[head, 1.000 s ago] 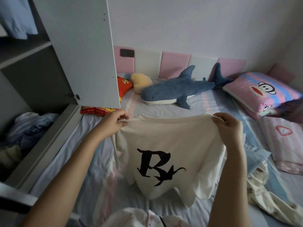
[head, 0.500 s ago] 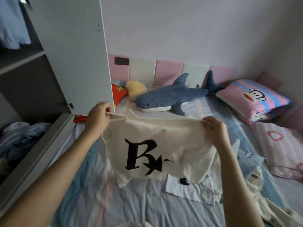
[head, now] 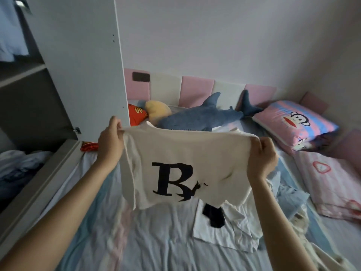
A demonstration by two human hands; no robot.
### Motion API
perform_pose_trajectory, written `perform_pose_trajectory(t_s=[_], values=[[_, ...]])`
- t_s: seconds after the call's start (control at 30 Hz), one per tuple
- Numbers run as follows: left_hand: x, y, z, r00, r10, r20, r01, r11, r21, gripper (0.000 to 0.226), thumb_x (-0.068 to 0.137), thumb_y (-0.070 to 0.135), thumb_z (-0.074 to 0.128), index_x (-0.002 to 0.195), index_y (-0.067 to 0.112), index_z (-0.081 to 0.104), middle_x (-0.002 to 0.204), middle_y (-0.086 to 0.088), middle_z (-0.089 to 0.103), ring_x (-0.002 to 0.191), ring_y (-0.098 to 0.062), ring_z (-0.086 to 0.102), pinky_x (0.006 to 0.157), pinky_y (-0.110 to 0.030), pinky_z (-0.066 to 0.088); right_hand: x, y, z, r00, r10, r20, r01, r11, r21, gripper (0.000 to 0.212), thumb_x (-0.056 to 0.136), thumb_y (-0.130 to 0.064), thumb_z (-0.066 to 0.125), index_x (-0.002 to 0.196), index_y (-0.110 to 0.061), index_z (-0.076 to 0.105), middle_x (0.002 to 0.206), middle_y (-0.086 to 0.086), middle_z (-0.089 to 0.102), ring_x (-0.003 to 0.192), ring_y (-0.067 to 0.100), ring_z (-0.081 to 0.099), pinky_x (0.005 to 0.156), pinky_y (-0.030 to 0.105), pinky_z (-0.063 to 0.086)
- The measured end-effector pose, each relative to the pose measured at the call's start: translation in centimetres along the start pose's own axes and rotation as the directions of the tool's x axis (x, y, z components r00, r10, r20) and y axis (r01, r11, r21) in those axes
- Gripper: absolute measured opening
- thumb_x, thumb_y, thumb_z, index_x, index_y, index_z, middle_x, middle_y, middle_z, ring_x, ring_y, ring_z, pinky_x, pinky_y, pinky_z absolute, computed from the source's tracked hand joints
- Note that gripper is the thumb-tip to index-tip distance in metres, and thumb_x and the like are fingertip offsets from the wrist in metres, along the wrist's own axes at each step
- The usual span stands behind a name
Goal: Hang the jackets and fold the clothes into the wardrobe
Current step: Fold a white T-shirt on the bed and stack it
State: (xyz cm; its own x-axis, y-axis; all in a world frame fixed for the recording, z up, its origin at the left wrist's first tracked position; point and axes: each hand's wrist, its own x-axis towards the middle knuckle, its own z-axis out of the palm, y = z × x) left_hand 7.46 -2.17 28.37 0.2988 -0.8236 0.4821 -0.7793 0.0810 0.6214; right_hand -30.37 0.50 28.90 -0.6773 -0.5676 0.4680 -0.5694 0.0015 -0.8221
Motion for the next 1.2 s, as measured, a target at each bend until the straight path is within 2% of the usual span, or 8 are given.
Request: perform_pose_trajectory(t_s=[0.17,0.3,0.43,0.5,0.63,0.73,0.9,1.2], values=[[2.0,0.0,2.7,0.885,-0.266,0.383,0.309,0.949,-0.055,0.031,0.089,-0.010,0.042,0.115,-0.001,0.055,0.120,-0.024,0.057,0.109,-0.036,0.054,0.084,-0.033,0.042,1.5,0.1,1.7,0.943,0.080,0.322,-0.082,0.997,-0.006,0.014,0.091,-0.018,0.059,0.088,-0.005,0.064,0.083,0.006,0.059,0.080,0.022,0.052,0.069,0.027,0.033],[1.6,-0.2,3.4,0.869,-0.185,0.460,0.271,0.954,-0.129,0.011,0.089,0.004,0.047,0.090,0.002,0.058,0.097,-0.017,0.058,0.093,-0.025,0.053,0.073,-0.031,0.035,0.3,1.1,1.8,0.849,-0.030,0.527,0.067,0.996,-0.053,0.020,0.096,-0.022,0.054,0.083,-0.011,0.063,0.074,0.002,0.056,0.076,0.019,0.051,0.063,0.028,0.035],[-1.5,-2.4,4.1,0.602,-0.093,0.793,0.113,0.993,0.030,0.020,0.077,0.029,0.051,0.063,0.017,0.044,0.067,-0.001,0.048,0.067,-0.017,0.045,0.058,-0.030,0.029,-2.5,3.9,1.5,0.061,0.362,0.930,0.498,0.797,-0.342,0.043,0.090,-0.051,0.056,0.074,-0.011,0.054,0.076,0.002,0.050,0.070,0.014,0.045,0.062,0.026,0.034],[-3.1,-4.0,4.1,0.461,-0.079,0.884,-0.090,0.987,0.134,0.027,0.087,0.025,0.062,0.066,0.023,0.045,0.070,0.002,0.050,0.065,-0.013,0.046,0.053,-0.023,0.032,-3.7,5.5,0.8,-0.088,0.535,0.840,0.659,0.664,-0.354,0.046,0.087,-0.054,0.059,0.098,-0.010,0.062,0.091,-0.001,0.056,0.082,0.013,0.051,0.072,0.024,0.037],[-2.2,-5.8,3.1,0.372,-0.069,0.926,-0.117,0.986,0.121,0.044,0.080,0.019,0.076,0.062,0.017,0.036,0.060,0.005,0.035,0.053,-0.005,0.031,0.048,-0.021,0.025,-2.0,8.4,-0.1,0.032,0.627,0.778,0.623,0.596,-0.506,0.044,0.084,-0.039,0.069,0.116,-0.010,0.062,0.109,0.002,0.060,0.097,0.017,0.054,0.083,0.024,0.041],[-1.3,-6.5,3.0,0.320,-0.073,0.945,-0.108,0.988,0.113,0.046,0.081,0.009,0.073,0.060,0.018,0.033,0.060,0.003,0.034,0.052,-0.003,0.030,0.049,-0.021,0.025,0.1,9.8,0.4,0.273,0.511,0.815,0.499,0.650,-0.574,0.020,0.083,-0.030,0.071,0.076,-0.016,0.059,0.084,0.000,0.054,0.085,0.018,0.050,0.059,0.021,0.035],[1.9,-6.9,5.4,0.773,-0.132,0.620,-0.079,0.950,0.301,0.039,0.074,0.008,0.072,0.056,0.017,0.039,0.063,-0.001,0.047,0.069,-0.024,0.053,0.054,-0.027,0.027,2.4,8.9,3.5,0.616,0.369,0.696,0.274,0.728,-0.628,0.038,0.081,-0.024,0.072,0.059,-0.017,0.042,0.065,0.001,0.048,0.071,0.023,0.049,0.053,0.028,0.030],[21.6,0.7,0.7,0.994,0.108,0.023,-0.110,0.943,0.314,0.014,0.080,-0.007,0.045,0.088,0.000,0.054,0.101,-0.025,0.052,0.083,-0.043,0.056,0.065,-0.041,0.040,14.2,-6.7,12.8,0.846,0.256,0.468,-0.333,0.939,0.088,0.013,0.090,0.003,0.049,0.100,-0.006,0.048,0.099,0.009,0.049,0.094,0.028,0.052,0.045,0.024,0.054]])
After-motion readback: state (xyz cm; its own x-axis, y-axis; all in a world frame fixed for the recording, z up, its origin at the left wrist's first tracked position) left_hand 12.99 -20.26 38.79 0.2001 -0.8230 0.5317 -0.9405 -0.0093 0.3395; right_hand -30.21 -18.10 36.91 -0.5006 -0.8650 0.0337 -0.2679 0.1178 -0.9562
